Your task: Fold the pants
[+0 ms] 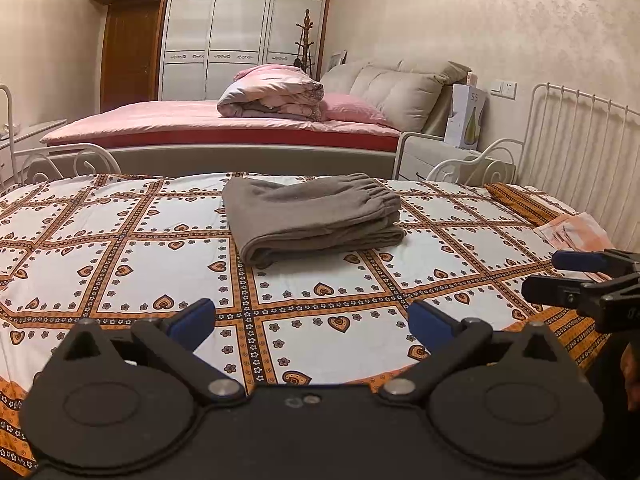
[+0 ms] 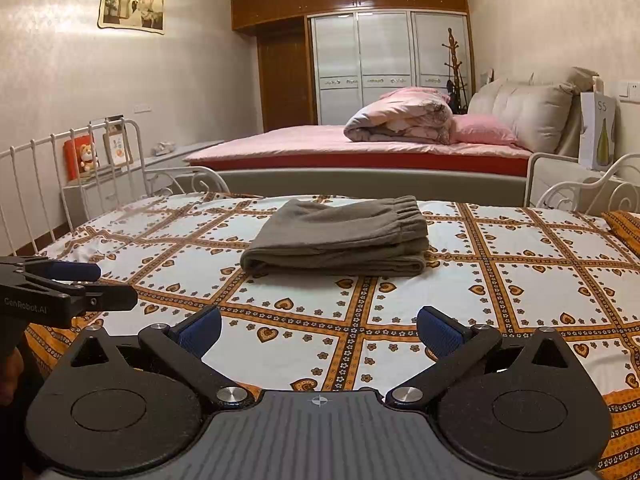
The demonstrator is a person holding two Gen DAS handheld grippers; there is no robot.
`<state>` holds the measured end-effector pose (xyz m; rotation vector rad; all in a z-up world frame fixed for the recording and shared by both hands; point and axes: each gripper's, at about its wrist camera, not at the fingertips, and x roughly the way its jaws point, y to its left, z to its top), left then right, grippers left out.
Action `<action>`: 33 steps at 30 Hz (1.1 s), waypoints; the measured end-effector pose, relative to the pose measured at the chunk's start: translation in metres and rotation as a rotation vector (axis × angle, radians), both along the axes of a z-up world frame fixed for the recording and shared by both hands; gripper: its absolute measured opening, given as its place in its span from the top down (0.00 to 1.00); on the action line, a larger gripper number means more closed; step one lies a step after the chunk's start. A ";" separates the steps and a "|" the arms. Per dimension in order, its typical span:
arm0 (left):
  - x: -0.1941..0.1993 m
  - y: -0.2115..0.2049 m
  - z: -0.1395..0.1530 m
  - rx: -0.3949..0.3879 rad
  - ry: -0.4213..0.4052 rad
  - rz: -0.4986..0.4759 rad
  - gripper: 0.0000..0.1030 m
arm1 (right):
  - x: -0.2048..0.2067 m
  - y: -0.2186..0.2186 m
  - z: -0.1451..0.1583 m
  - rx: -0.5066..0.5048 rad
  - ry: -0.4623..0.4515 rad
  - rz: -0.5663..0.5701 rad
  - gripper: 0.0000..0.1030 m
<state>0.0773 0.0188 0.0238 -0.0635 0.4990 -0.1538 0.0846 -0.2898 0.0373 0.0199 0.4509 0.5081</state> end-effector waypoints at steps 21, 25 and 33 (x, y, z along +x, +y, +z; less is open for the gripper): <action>-0.001 -0.001 0.000 0.007 -0.003 -0.010 0.06 | 0.000 0.001 -0.001 -0.008 -0.001 0.011 0.00; -0.001 -0.001 0.000 0.005 -0.004 -0.011 0.06 | 0.000 0.002 -0.001 -0.009 -0.001 0.011 0.00; -0.001 -0.002 0.000 0.008 -0.006 -0.019 0.06 | 0.000 0.001 -0.002 -0.009 0.000 0.014 0.00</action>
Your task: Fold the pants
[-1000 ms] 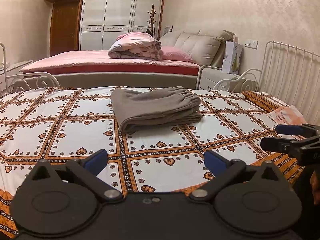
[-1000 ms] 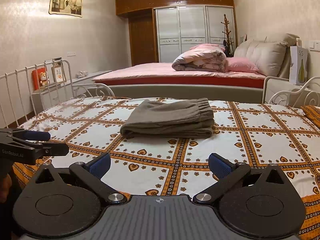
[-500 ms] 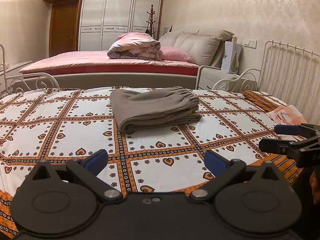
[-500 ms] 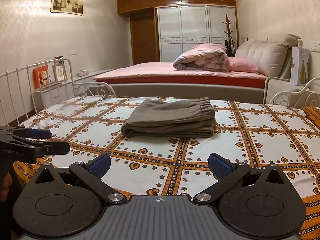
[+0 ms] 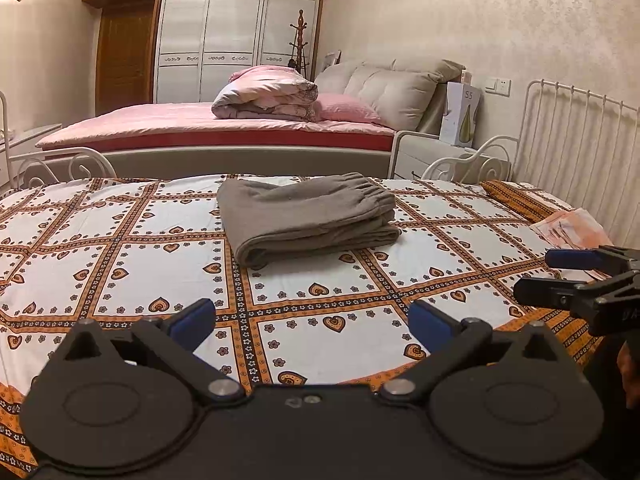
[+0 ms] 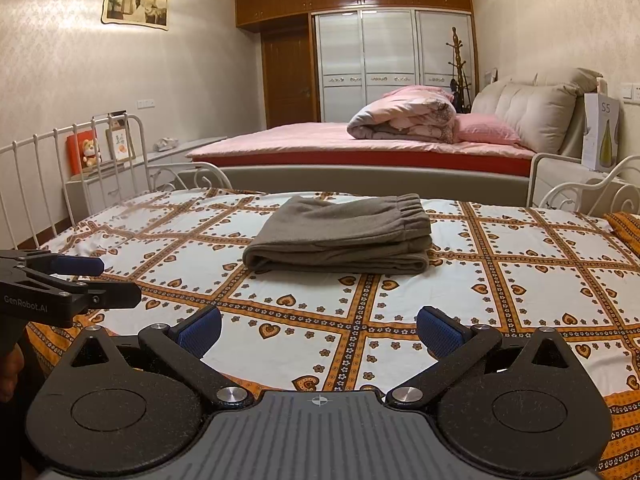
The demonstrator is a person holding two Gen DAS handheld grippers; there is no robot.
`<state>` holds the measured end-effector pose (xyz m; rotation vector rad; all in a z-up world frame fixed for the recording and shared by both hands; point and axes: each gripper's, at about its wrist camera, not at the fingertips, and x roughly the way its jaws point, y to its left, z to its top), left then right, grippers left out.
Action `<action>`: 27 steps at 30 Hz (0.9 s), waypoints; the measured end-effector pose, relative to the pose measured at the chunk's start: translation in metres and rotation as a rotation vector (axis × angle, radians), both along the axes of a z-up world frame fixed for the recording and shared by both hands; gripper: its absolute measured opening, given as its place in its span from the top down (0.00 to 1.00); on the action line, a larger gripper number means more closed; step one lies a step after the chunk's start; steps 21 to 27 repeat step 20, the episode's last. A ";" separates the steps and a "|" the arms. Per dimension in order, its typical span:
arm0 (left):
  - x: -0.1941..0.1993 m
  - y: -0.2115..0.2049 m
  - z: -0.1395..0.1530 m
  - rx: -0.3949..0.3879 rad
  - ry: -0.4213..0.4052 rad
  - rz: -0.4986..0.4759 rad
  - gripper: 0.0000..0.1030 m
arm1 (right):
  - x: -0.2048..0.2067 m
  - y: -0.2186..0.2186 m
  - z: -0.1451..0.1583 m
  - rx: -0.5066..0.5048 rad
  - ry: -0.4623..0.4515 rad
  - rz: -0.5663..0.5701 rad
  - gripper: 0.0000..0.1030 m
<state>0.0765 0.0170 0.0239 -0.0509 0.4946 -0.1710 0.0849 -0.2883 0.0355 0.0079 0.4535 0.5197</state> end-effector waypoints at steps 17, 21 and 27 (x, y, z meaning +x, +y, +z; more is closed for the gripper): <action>-0.004 0.004 0.002 0.001 -0.046 -0.019 0.07 | 0.002 -0.003 -0.003 -0.001 -0.001 0.006 0.00; -0.004 0.004 0.002 -0.005 -0.049 -0.023 0.07 | 0.003 -0.004 -0.003 0.000 -0.001 0.007 0.00; -0.004 0.004 0.002 -0.005 -0.049 -0.023 0.07 | 0.003 -0.004 -0.003 0.000 -0.001 0.007 0.00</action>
